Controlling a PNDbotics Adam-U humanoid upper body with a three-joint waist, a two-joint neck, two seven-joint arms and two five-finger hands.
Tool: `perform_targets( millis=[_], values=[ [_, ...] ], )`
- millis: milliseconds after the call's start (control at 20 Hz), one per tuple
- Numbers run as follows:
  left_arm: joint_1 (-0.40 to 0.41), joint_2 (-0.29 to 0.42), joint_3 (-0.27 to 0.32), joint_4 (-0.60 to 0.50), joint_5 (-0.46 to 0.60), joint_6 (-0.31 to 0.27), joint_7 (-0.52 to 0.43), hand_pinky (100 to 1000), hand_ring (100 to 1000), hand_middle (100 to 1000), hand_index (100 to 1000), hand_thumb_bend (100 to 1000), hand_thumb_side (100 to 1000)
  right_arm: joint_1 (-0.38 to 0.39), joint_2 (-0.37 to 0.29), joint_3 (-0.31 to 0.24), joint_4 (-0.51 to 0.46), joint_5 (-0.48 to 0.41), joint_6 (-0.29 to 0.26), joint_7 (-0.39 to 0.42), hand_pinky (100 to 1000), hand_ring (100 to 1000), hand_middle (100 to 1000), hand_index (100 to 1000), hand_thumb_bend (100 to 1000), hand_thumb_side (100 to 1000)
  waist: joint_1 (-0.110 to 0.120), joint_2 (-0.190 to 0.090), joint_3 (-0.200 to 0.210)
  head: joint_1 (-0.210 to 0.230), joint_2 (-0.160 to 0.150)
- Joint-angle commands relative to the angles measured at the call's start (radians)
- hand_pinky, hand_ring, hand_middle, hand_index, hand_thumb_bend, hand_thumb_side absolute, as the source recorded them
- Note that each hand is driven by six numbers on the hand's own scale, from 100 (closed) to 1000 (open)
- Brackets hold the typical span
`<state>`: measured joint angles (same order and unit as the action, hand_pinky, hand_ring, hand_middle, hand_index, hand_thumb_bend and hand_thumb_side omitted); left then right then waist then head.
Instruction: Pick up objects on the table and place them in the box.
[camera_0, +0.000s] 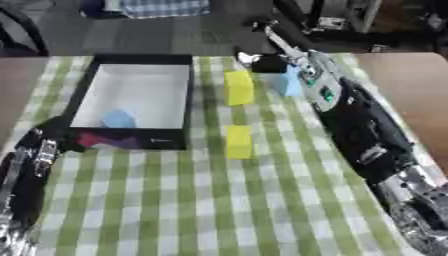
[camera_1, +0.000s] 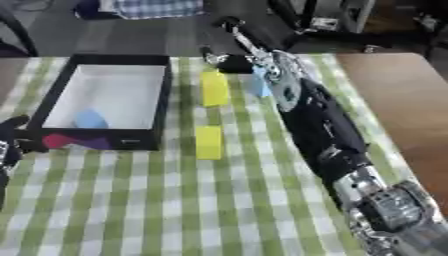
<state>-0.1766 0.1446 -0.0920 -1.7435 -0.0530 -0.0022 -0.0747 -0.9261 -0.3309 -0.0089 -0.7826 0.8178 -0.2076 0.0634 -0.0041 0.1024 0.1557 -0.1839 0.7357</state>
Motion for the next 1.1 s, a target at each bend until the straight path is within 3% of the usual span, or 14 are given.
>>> perform_targets(
  millis=[50, 750, 1100],
  values=[
    [-0.006, 0.020, 0.010, -0.011, -0.004, -0.001, 0.005, 789, 559, 570, 836, 113, 760, -0.014, -0.042, -0.024, 0.041, 0.031, 0.044, -0.015, 930, 903, 921, 921, 232, 706, -0.006, -0.023, -0.002, 0.009, 0.001],
    [-0.008, 0.018, 0.011, -0.013, -0.004, 0.000, 0.002, 789, 559, 570, 836, 111, 761, -0.003, -0.040, -0.049, 0.128, 0.098, 0.107, -0.007, 954, 954, 939, 930, 245, 737, 0.001, -0.019, 0.000, 0.019, 0.008],
    [-0.011, 0.016, 0.010, -0.014, -0.003, 0.000, 0.000, 789, 559, 570, 835, 111, 761, 0.004, -0.036, -0.057, 0.143, 0.099, 0.150, -0.066, 973, 981, 961, 936, 254, 737, 0.003, -0.012, 0.003, 0.018, 0.006]
  ],
)
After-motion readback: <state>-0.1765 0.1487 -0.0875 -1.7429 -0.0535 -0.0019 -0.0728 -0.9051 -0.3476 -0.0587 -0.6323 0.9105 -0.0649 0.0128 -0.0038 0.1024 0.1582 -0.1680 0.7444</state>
